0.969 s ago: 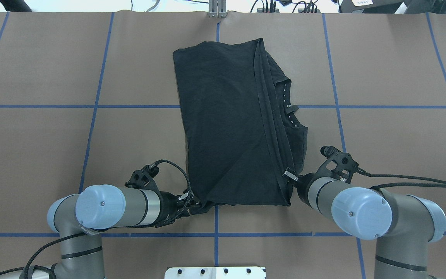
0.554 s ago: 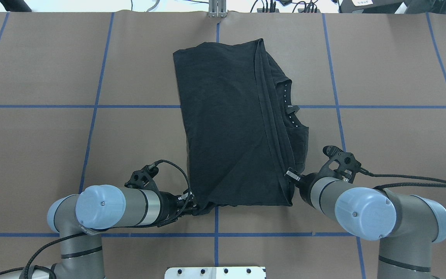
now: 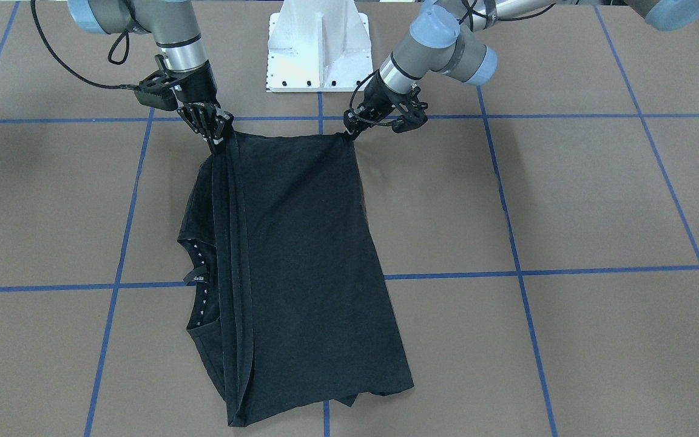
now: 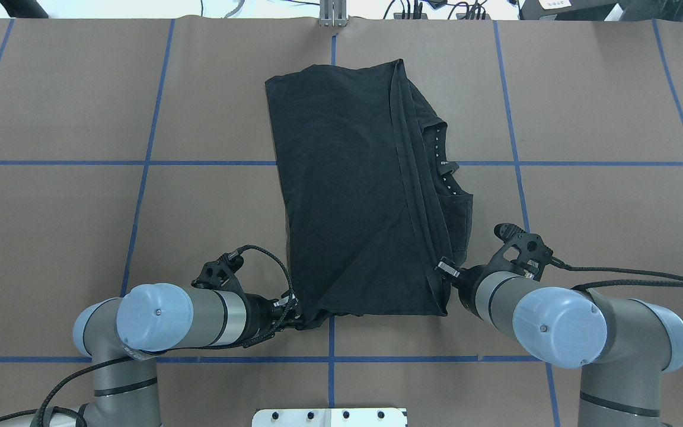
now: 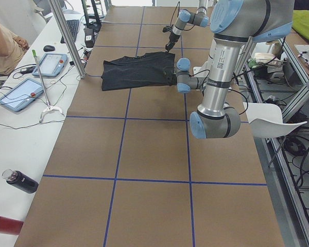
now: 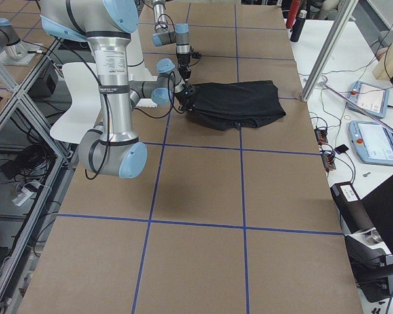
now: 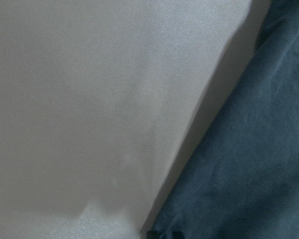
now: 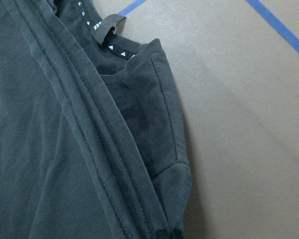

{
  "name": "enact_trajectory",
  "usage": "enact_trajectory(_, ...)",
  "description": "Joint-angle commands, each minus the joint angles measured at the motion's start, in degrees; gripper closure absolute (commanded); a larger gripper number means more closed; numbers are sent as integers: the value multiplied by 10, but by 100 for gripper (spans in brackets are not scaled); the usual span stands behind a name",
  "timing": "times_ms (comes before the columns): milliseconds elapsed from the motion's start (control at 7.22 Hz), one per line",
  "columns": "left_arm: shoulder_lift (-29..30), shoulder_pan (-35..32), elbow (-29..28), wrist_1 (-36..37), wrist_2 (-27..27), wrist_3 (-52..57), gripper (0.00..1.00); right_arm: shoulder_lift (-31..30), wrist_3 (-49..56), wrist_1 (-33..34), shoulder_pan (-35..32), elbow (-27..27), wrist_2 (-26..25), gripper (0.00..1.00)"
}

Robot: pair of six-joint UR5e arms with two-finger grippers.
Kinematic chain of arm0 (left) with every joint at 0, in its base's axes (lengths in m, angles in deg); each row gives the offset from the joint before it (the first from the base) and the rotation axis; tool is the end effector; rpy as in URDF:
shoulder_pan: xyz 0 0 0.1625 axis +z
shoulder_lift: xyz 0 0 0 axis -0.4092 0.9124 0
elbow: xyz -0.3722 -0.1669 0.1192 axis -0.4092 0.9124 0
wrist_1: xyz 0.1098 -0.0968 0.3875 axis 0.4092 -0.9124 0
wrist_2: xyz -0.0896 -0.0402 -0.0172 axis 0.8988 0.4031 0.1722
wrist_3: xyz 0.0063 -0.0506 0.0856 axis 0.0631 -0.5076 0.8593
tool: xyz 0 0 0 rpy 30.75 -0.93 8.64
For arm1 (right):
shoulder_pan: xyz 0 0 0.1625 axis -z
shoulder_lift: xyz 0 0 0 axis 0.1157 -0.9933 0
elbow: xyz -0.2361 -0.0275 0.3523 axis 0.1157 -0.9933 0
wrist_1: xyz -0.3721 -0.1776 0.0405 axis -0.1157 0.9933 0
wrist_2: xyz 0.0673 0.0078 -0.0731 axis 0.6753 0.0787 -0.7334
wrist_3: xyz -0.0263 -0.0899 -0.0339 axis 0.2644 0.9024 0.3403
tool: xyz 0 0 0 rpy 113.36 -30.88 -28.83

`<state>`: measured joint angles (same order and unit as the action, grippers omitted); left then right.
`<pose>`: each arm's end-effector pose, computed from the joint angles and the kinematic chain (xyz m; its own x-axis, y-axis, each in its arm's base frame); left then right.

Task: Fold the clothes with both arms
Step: 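Grasp both near corners of the shirt with left and right grippers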

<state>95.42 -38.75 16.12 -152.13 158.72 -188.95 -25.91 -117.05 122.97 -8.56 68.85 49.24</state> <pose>0.5680 -0.2712 0.2906 0.1875 -0.5103 -0.8393 0.2295 0.8536 -0.4677 -0.4536 -0.2807 0.3269 0.3972 0.4791 0.7828 -0.5858 0.7889 -0.1856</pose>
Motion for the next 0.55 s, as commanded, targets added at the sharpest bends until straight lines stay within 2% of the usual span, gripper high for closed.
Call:
enact_trajectory(0,0,0,0,1,0,0,59,0,0,0,0,0,0,100)
enact_trajectory(415,0,4,-5,1,0,0,60,0,0,0,0,0,0,100)
